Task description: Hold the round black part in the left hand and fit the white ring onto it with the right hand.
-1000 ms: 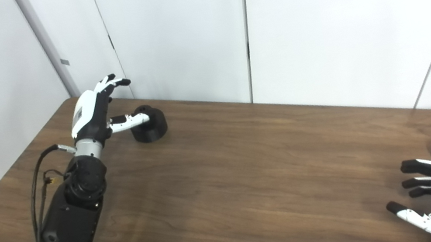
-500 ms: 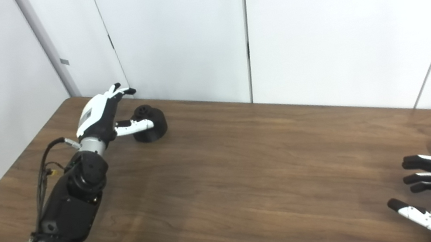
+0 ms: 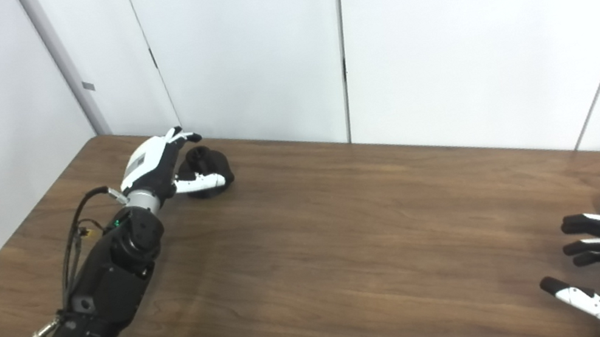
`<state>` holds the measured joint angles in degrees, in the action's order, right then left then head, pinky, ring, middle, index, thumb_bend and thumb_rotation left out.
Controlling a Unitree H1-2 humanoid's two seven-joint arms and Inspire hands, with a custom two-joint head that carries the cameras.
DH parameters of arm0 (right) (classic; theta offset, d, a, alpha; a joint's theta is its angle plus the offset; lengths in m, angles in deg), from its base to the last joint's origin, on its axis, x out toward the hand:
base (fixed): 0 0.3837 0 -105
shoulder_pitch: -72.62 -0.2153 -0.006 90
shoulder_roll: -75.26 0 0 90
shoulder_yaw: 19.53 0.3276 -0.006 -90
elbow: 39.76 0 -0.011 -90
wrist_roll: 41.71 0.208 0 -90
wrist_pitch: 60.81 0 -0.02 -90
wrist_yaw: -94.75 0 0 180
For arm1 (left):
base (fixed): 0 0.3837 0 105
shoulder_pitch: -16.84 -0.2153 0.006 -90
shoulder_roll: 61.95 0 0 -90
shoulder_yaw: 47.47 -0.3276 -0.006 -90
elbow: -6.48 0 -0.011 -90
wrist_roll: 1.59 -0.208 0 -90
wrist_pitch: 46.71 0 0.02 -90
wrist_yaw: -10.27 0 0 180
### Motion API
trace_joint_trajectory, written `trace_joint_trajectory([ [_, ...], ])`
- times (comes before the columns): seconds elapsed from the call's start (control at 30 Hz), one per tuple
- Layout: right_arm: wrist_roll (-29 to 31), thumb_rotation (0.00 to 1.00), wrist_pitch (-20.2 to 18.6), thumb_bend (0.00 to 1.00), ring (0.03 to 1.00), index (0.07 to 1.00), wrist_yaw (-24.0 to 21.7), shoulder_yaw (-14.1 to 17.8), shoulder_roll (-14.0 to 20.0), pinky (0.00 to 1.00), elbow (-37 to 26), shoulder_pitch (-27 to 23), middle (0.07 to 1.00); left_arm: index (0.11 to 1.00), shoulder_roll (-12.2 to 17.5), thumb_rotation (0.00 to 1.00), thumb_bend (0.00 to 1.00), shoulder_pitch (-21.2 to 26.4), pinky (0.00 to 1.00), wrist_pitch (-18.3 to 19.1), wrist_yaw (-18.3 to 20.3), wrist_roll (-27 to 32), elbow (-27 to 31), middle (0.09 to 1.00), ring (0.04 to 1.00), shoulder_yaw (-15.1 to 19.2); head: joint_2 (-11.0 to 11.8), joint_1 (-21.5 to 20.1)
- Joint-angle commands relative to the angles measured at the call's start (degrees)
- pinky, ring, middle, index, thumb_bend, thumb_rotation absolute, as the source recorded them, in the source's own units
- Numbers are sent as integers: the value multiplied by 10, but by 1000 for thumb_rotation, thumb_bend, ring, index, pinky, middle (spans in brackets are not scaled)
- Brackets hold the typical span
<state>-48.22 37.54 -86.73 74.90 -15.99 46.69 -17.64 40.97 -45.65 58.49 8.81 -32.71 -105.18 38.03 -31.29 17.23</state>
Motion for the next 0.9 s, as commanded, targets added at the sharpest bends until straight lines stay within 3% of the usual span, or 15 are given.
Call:
trace_joint_trajectory([
  [0.0,0,0,5,657,591,675,2,7,8,531,-23,-11,692,842,24,471,1000,39,922,-4,-19,-13,2,1000,1000,3,-1,0],
  [0.87,0,0,13,667,595,672,-4,7,16,535,-18,-6,696,843,36,460,1000,48,891,-7,-41,-19,-39,1000,1000,-4,-6,-3],
])
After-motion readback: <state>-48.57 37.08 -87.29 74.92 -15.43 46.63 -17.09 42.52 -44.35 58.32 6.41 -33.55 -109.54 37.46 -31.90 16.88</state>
